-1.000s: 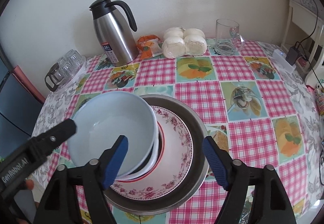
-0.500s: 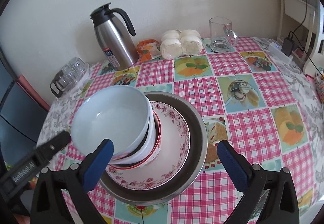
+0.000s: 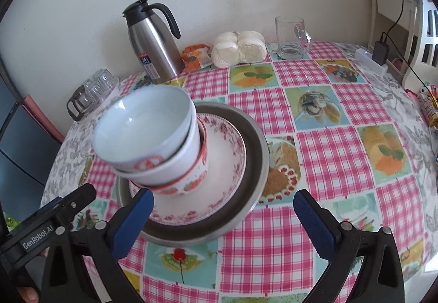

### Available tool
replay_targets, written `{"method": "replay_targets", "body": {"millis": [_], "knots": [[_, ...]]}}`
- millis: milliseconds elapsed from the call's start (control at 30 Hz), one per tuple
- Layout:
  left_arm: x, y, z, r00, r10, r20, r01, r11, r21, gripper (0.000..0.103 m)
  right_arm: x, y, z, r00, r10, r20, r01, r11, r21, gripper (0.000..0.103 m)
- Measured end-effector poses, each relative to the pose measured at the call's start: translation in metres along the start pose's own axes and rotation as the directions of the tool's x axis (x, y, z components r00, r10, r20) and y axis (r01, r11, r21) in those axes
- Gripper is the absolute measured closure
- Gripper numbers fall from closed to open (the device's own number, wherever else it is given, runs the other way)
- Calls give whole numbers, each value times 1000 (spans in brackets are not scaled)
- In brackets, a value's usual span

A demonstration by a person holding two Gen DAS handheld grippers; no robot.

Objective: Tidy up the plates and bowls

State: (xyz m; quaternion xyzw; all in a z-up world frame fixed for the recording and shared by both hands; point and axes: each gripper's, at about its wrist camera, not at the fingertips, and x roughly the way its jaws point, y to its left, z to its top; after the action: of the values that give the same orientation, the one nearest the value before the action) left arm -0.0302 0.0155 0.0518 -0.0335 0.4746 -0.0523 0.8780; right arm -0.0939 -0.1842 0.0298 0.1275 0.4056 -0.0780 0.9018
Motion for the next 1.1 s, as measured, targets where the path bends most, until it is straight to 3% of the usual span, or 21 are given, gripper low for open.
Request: {"method": "replay_targets", "body": {"millis": [433,1100], "knots": [[3,4,-25,995,94,-42,-93,995,38,6,1,-7,-21,998,-50,-30,49,998,-26,0],[5,1,-44,988,140,-59,-134,987,92,6,-1,-14,-37,994,-90,-61,87,995,-42,0]]}}
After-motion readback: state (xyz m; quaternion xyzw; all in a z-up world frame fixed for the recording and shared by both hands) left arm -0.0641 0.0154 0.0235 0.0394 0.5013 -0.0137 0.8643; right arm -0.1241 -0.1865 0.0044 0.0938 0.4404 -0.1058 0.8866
